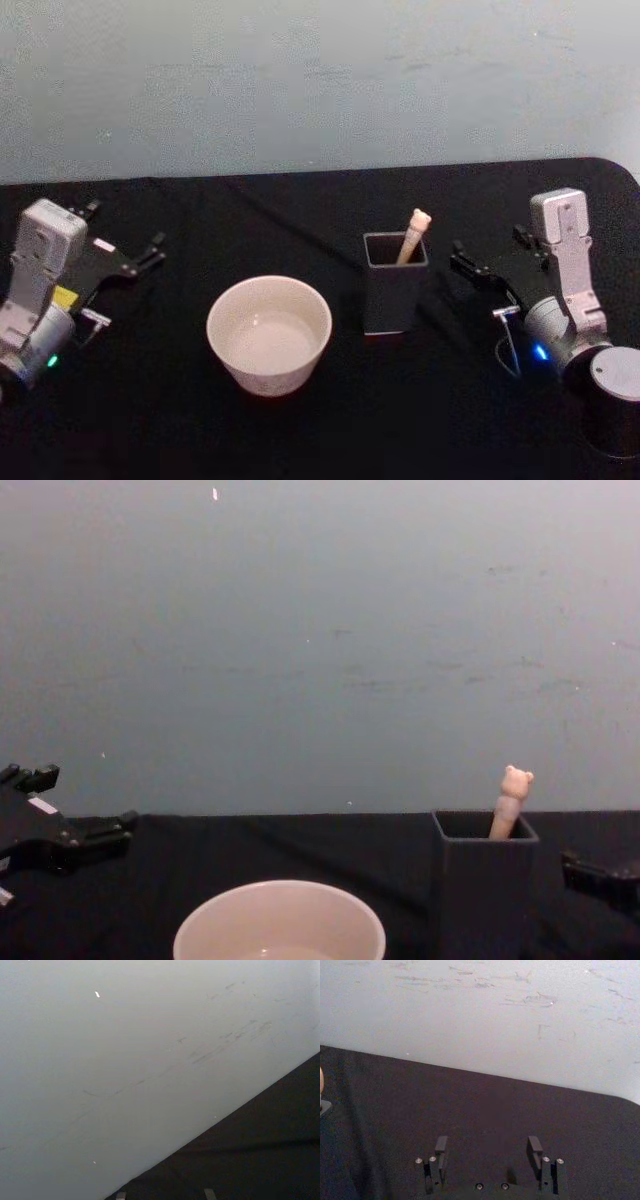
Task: Pick up the stirring spoon with one hand, stir inside the cup, then place it back in its original position.
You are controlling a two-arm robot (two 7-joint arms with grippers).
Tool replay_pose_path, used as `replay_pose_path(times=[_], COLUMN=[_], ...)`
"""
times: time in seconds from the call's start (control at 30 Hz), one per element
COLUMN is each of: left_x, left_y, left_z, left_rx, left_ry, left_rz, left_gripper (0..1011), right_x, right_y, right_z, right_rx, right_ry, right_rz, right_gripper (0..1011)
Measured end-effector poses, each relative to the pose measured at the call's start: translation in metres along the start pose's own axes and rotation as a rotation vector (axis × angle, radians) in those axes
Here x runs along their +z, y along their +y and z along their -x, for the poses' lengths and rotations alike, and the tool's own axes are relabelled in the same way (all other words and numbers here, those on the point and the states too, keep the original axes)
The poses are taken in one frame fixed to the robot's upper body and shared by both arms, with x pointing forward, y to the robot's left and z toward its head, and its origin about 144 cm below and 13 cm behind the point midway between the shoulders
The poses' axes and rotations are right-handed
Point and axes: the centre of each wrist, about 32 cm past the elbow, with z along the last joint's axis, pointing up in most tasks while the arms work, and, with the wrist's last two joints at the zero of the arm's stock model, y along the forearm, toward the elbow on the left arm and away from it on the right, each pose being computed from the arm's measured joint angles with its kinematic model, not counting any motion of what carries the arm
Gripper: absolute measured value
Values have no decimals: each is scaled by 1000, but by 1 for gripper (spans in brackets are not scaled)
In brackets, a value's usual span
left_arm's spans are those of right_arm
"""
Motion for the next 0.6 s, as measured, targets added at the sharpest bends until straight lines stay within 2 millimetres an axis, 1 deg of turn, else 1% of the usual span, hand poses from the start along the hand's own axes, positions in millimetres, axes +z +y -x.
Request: replay_pose_path(times=[0.6], left_x=[0], left_y=[0], left_z=[0], left_rx=[0], left_ry=[0], left_rz=[0], left_gripper=[1001], right_x=[0], right_y=[0], right_z=[0], right_rx=[0], right_ry=[0], right_rz=[0], right_gripper=[1000])
